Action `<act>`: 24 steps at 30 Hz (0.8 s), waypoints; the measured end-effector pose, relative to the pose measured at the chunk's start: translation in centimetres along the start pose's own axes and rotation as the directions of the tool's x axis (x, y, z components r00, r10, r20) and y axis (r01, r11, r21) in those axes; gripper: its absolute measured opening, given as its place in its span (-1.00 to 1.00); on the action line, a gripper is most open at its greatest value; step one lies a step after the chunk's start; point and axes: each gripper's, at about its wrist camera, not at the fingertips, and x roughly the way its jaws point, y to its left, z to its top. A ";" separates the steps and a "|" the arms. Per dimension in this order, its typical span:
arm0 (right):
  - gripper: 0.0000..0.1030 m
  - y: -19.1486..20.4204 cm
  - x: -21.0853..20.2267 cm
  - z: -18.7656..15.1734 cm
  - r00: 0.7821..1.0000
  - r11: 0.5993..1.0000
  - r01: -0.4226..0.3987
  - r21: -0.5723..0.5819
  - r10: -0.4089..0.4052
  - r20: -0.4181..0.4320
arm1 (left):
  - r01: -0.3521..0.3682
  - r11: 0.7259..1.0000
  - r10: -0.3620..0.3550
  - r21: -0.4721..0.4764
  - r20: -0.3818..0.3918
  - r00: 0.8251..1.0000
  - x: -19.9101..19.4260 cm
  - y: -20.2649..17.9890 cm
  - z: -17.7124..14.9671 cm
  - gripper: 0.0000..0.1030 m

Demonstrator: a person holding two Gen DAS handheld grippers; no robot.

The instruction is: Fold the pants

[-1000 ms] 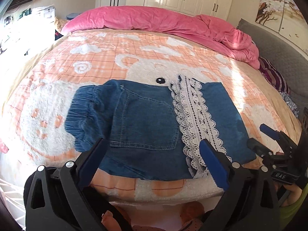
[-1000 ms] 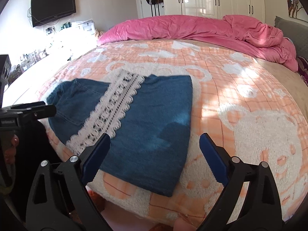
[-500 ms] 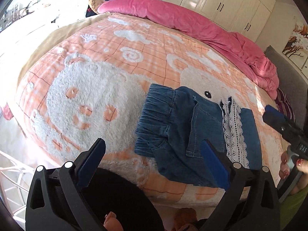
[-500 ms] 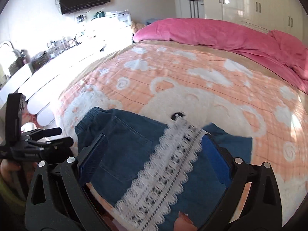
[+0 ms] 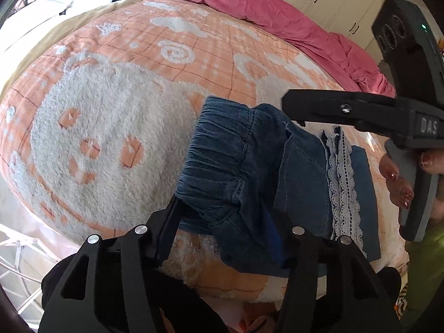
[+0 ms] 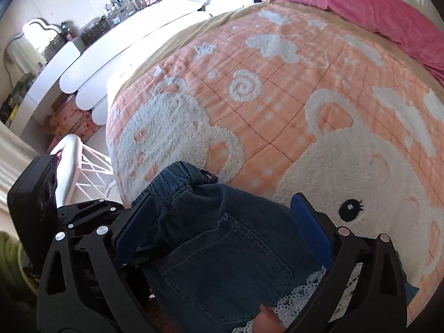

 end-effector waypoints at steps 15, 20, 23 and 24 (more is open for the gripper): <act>-0.51 1.7 3.8 0.1 0.987 0.986 -0.157 -0.050 0.155 -0.030 | 0.081 0.996 -0.080 -0.024 0.028 0.996 0.1 0.5 -0.3 -0.14; -0.55 -0.3 -1.6 -1.4 0.967 0.972 -0.233 -0.024 0.234 0.105 | 0.171 0.985 -0.167 -0.036 0.085 0.982 -1.2 -0.1 -0.8 0.27; -0.54 -1.4 -4.1 -2.7 0.955 0.967 -0.253 -0.016 0.253 0.155 | 0.231 0.973 -0.229 -0.020 0.073 0.971 -1.1 -1.6 -1.2 0.46; -0.55 -1.7 -4.8 -3.2 0.952 0.967 -0.253 -0.015 0.252 0.173 | 0.242 0.970 -0.240 -0.017 0.071 0.968 -1.0 -2.1 -1.3 0.48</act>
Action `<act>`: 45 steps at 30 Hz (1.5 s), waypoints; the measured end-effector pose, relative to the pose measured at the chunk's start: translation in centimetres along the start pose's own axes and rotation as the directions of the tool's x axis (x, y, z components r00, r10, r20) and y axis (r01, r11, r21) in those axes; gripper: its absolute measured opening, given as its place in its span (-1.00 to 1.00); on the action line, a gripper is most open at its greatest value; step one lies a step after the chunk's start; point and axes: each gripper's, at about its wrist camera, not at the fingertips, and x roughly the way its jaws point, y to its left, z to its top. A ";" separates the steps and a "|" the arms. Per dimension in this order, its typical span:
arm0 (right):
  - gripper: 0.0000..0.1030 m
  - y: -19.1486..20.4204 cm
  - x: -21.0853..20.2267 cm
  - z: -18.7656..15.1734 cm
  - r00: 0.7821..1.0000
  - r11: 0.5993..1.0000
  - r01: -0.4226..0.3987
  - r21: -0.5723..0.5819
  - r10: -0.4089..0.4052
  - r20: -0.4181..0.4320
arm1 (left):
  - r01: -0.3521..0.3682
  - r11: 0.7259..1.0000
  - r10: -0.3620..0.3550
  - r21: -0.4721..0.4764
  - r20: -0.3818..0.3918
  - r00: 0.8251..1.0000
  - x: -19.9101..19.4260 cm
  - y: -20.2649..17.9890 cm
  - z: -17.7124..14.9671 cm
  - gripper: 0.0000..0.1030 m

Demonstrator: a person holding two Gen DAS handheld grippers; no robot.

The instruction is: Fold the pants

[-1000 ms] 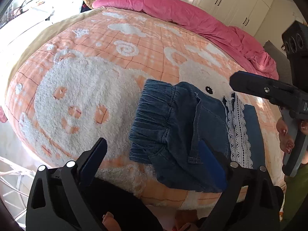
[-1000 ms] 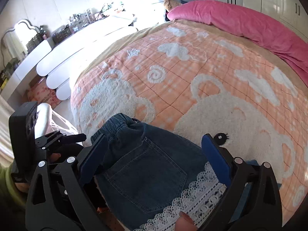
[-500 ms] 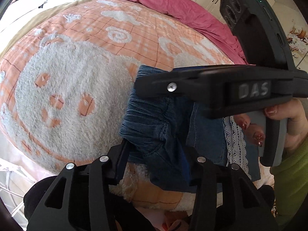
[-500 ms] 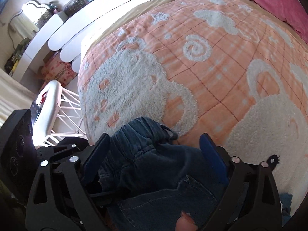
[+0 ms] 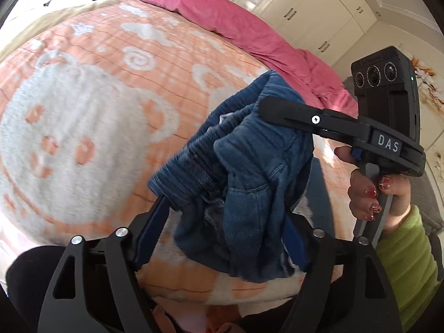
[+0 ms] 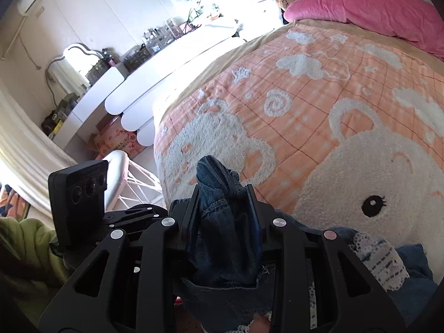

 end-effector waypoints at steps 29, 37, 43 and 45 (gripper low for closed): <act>0.07 -7.5 -14.8 -16.1 0.906 0.915 0.268 0.301 -0.346 0.244 | 0.064 0.956 -0.062 0.285 -0.016 0.998 3.2 -11.7 -2.2 0.02; 0.08 -4.4 -12.6 -14.6 0.915 0.926 0.253 0.280 -0.323 0.243 | -0.052 0.936 0.078 0.348 -0.062 0.995 6.4 -11.5 -2.9 -0.02; 0.08 -5.3 -10.2 -16.9 0.890 0.874 0.420 0.245 -0.449 0.077 | -0.029 0.902 0.070 0.430 -0.080 0.994 6.2 -12.6 -5.0 -0.02; 0.08 -6.0 -10.4 -18.0 0.887 0.864 0.422 0.274 -0.456 0.070 | -0.021 0.901 0.068 0.432 -0.095 0.993 6.8 -12.5 -5.4 -0.02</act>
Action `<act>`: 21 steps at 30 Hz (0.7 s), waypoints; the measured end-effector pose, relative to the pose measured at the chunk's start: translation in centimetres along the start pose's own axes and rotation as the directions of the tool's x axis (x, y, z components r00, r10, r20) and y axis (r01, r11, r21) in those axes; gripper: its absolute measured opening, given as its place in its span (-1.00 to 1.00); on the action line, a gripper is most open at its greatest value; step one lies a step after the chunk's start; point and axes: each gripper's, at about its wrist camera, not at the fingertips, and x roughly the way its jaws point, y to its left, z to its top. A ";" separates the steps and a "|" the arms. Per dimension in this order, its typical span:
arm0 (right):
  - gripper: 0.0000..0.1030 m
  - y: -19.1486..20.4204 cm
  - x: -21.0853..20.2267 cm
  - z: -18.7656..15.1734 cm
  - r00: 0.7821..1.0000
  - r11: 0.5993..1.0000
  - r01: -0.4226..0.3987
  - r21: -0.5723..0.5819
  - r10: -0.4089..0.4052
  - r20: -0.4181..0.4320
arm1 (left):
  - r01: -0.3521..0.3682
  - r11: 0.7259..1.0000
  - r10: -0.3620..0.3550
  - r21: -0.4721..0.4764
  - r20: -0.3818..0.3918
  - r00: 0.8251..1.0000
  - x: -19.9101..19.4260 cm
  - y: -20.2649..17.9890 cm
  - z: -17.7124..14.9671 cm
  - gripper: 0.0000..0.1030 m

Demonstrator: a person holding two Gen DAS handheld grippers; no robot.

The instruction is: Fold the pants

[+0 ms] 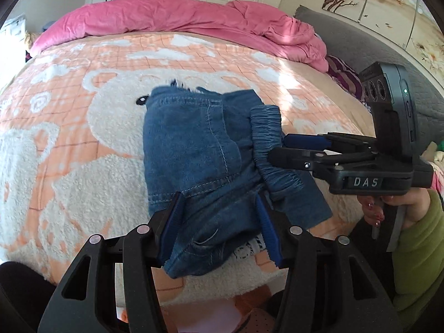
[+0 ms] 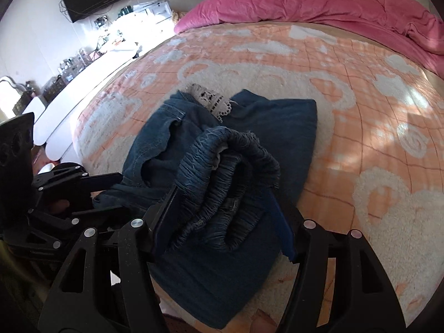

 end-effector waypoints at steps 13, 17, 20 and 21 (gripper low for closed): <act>0.14 0.8 -3.4 -0.7 0.990 1.000 0.012 -0.002 -0.011 0.140 | 0.020 0.999 -0.018 -0.040 0.070 0.997 -3.2 0.8 0.3 0.04; 0.16 2.0 -4.9 -1.2 0.982 0.999 0.018 -0.047 -0.009 0.186 | 0.004 0.999 0.000 -0.039 0.088 0.996 -3.9 0.9 0.7 0.21; 0.17 3.6 -5.8 -1.8 0.978 0.994 0.026 -0.109 -0.003 0.207 | -0.012 0.999 0.016 -0.043 0.088 0.996 -4.0 1.2 0.9 0.22; 0.17 4.1 -6.0 -2.0 0.977 0.991 0.030 -0.132 -0.001 0.211 | -0.014 0.999 0.018 -0.046 0.087 0.996 -4.0 1.3 1.0 0.22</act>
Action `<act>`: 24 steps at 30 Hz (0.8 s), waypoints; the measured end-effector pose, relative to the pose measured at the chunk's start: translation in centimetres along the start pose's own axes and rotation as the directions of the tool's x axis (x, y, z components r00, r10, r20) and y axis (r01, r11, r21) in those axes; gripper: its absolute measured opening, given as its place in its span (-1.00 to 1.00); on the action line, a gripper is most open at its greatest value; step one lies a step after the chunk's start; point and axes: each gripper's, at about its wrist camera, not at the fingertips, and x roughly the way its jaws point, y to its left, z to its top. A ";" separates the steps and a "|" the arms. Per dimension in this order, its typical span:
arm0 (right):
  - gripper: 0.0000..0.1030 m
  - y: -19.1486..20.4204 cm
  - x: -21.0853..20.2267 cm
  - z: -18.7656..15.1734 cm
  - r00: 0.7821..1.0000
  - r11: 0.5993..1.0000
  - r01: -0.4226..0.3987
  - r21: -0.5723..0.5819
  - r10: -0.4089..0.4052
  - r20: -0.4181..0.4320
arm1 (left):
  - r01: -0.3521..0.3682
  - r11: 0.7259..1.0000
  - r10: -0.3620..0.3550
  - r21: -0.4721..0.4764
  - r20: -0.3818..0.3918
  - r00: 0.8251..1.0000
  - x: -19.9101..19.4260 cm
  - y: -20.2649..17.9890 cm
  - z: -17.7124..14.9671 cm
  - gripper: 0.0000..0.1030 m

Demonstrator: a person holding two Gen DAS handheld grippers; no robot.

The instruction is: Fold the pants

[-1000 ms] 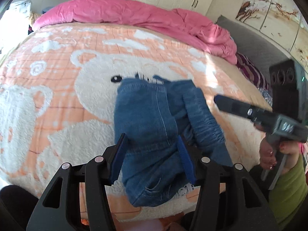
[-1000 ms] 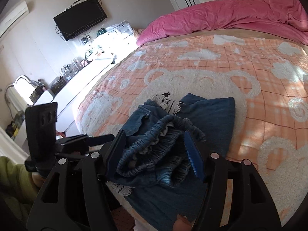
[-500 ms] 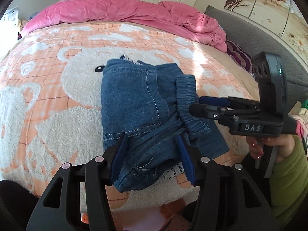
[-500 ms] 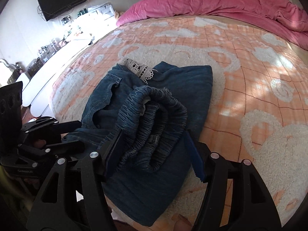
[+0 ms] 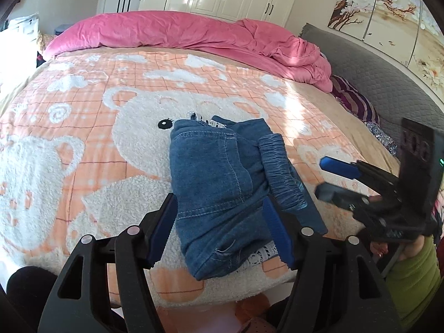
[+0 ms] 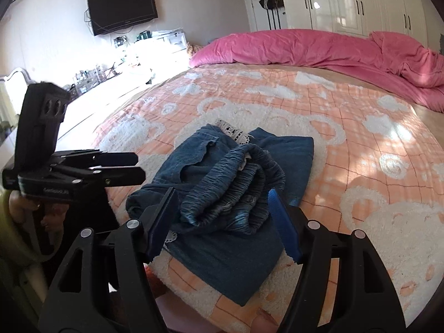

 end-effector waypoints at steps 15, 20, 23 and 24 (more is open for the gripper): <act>0.16 7.4 1.0 -1.8 0.998 0.963 -0.034 -0.267 0.020 -0.053 | -0.040 0.997 0.037 -0.068 -0.045 0.998 2.1 4.3 3.7 0.40; 0.10 8.8 2.1 -1.6 0.998 0.943 -0.035 -0.331 0.012 -0.069 | 0.034 0.999 -0.038 -0.037 -0.097 0.995 4.4 3.8 5.7 -0.05; 0.01 9.7 2.8 -1.6 0.997 0.914 -0.018 -0.405 -0.015 -0.079 | 0.071 0.997 -0.073 -0.020 -0.141 0.987 6.7 3.4 6.3 -0.26; 0.00 10.0 3.1 -1.5 0.996 0.903 -0.007 -0.429 -0.031 -0.081 | 0.074 0.997 -0.075 -0.014 -0.145 0.987 7.3 3.4 6.2 -0.29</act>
